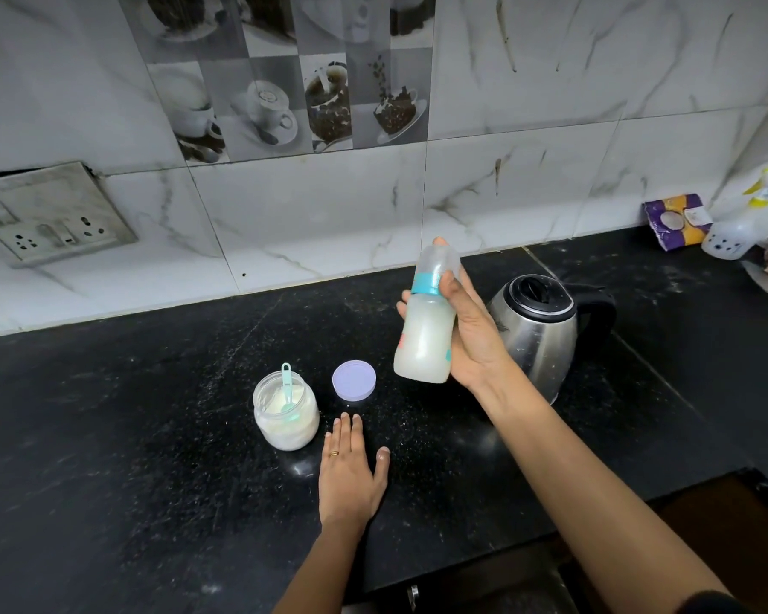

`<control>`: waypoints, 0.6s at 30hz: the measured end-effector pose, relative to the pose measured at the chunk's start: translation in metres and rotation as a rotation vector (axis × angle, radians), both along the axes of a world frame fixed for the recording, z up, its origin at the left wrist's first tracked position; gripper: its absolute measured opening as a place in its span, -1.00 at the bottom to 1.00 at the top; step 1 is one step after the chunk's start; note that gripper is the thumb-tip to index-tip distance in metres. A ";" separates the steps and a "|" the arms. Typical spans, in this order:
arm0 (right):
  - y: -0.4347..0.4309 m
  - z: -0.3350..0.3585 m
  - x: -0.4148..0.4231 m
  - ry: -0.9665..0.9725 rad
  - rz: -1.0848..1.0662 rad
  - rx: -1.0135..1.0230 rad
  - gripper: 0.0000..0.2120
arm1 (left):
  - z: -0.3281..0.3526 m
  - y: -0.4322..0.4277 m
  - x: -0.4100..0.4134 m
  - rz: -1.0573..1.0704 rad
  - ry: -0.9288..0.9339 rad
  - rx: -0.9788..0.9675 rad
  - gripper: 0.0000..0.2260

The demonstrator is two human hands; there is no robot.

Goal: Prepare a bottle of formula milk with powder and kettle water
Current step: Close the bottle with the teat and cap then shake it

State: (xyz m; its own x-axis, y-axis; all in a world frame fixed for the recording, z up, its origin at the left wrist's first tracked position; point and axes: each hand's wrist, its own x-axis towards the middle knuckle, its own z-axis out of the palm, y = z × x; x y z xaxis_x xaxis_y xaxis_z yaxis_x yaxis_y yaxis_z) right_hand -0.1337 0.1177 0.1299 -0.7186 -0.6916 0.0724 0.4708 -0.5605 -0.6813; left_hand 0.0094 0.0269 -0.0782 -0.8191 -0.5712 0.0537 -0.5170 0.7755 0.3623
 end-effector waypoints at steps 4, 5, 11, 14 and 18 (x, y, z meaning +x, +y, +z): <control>-0.005 0.003 0.000 -0.258 0.034 0.016 -0.43 | 0.000 0.000 0.000 -0.002 0.008 0.003 -0.24; -0.006 0.005 0.002 -0.318 0.053 0.011 -0.49 | 0.000 0.000 0.000 -0.004 0.006 0.002 -0.24; -0.006 0.003 0.008 -0.307 0.420 0.151 -0.46 | 0.000 -0.001 0.000 -0.008 -0.002 -0.006 -0.23; -0.014 0.007 0.002 -0.424 0.350 0.007 -0.29 | 0.001 -0.001 0.000 -0.007 0.012 0.006 -0.24; -0.014 0.005 0.010 -0.244 0.323 0.030 -0.36 | 0.000 0.000 0.001 -0.011 0.000 -0.005 -0.23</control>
State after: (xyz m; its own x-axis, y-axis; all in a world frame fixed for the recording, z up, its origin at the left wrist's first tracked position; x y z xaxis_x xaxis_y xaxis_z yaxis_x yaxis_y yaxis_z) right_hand -0.1238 0.1034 0.1350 -0.4577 -0.8838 -0.0970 0.7695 -0.3391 -0.5412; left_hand 0.0109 0.0266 -0.0777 -0.8252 -0.5620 0.0571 -0.5084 0.7829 0.3585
